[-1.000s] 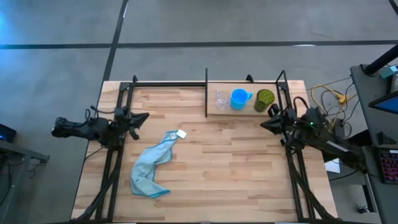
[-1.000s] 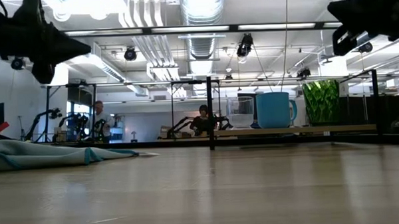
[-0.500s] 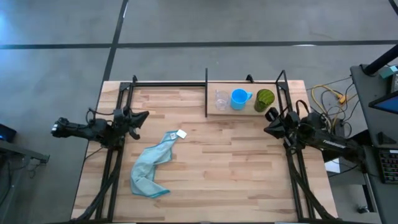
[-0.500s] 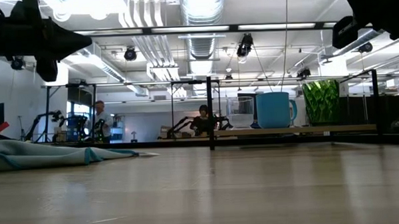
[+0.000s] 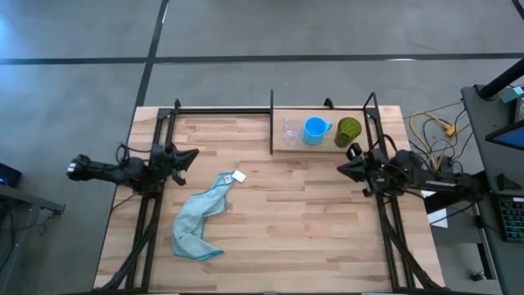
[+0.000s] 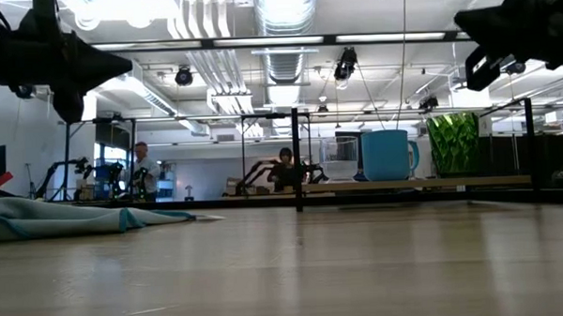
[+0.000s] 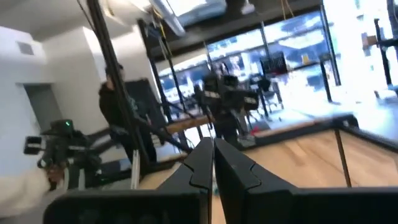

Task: Stack small to large cups/mugs on shelf
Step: Return to Home Position

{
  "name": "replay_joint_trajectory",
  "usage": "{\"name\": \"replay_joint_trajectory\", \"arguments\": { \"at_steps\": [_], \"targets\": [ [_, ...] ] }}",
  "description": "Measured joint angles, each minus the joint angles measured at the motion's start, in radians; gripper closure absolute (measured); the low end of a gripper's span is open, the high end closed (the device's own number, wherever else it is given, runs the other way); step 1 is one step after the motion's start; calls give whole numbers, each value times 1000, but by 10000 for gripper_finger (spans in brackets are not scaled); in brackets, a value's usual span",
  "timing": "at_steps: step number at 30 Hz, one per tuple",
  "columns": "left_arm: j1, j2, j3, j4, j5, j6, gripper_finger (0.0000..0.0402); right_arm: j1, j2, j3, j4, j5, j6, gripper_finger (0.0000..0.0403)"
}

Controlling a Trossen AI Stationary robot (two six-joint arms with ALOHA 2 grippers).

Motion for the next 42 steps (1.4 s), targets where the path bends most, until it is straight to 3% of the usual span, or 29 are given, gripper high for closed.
{"name": "replay_joint_trajectory", "arguments": {
  "at_steps": [5, 10, 14, 23, 33, 36, 42],
  "targets": [
    [0, 34, -14, 3, 3, -41, 401, 0, 34, 0, -11, 12, -24, 394],
    [0, 67, -23, -5, 17, -73, 401, 0, 45, 0, -11, 112, -100, 394],
    [0, 90, -23, -6, 31, -58, 401, 0, 45, 0, -12, 131, -116, 394],
    [3, 124, -24, -5, -19, 45, 401, 0, 45, 0, -20, 131, -97, 394],
    [21, 51, -23, 44, -31, 198, 401, 0, 44, 0, -19, 131, -44, 394],
    [23, 33, -23, 32, 24, 195, 401, 0, 44, 0, -19, 131, -44, 394],
    [42, 18, -23, -29, 272, 70, 401, 0, 44, 0, -19, 131, -44, 394]
  ]
}}
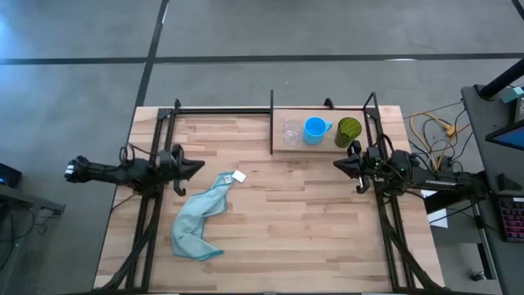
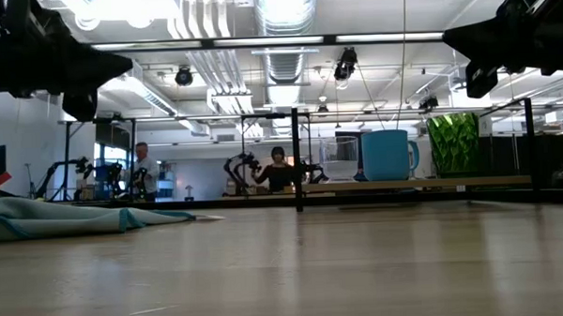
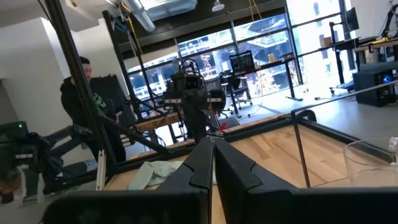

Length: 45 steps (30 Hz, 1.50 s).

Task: Stack small to large cups/mugs on shelf
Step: Return to Home Position

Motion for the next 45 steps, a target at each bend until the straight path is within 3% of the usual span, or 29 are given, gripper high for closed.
{"name": "replay_joint_trajectory", "arguments": {
  "at_steps": [8, 15, 24, 36, 45],
  "targets": [
    [46, -36, 7, -55, 76, -7, 401, 0, 0, 0, 0, 0, -2, 394],
    [104, -46, 16, -63, 149, -5, 401, 0, 0, 0, -7, 0, -134, 394],
    [117, -41, 0, -71, 251, -85, 401, 0, 2, 0, -84, 0, -86, 394],
    [117, -34, -1, -132, 248, 1, 401, 0, 14, 0, -141, 0, -140, 394],
    [117, -34, -2, -132, 246, 0, 401, 0, 14, 0, -160, 0, -60, 394]
  ]
}}
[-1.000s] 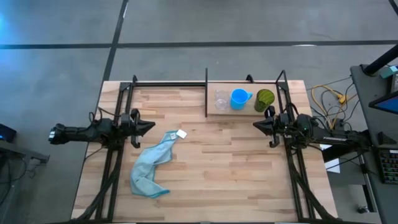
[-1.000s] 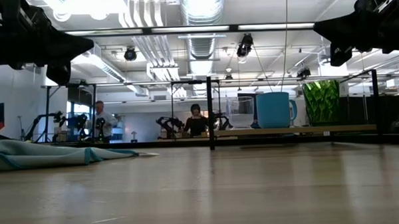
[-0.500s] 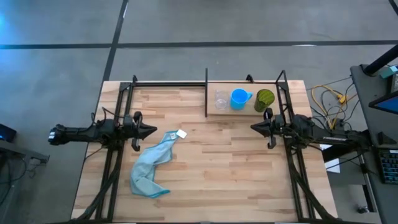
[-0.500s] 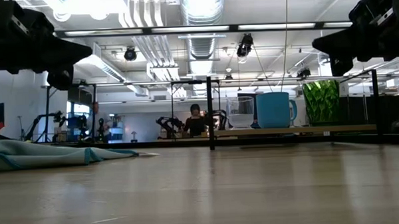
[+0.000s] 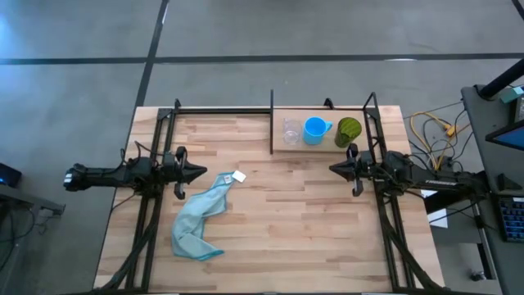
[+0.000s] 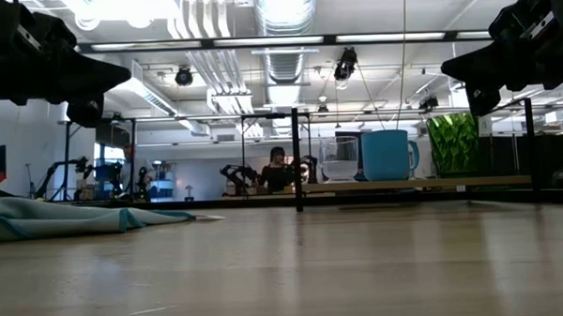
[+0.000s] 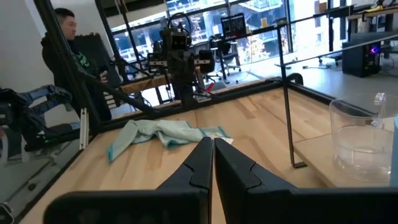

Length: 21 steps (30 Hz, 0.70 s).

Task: Stack small to large cups/mugs on shelf
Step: Return to Home Position

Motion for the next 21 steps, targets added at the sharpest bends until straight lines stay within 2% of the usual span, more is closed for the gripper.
{"name": "replay_joint_trajectory", "arguments": {
  "at_steps": [13, 21],
  "targets": [
    [0, 0, -1, 0, -1, 0, 401, 0, -4, 0, -3, 0, 0, 394],
    [-1, -14, -1, 0, -2, 0, 401, 0, -110, 0, -1, 0, 0, 394]
  ]
}}
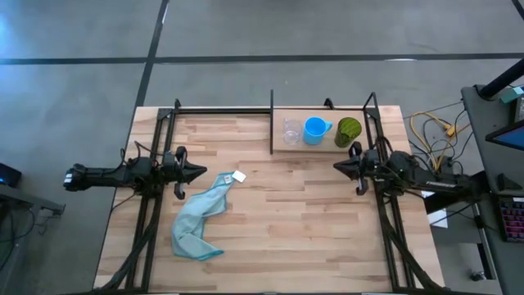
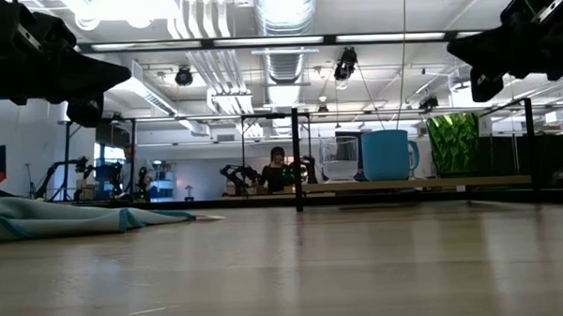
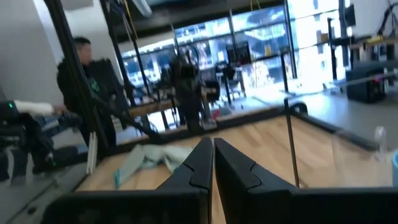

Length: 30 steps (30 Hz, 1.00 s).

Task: Stack small to large cups/mugs on shelf
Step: Return to Home Position

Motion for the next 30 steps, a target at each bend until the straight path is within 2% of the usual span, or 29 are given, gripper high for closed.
{"name": "replay_joint_trajectory", "arguments": {
  "at_steps": [30],
  "targets": [
    [-1, 24, 0, 0, -1, 0, 401, 0, -3, 0, 27, 0, 0, 394]
  ]
}}
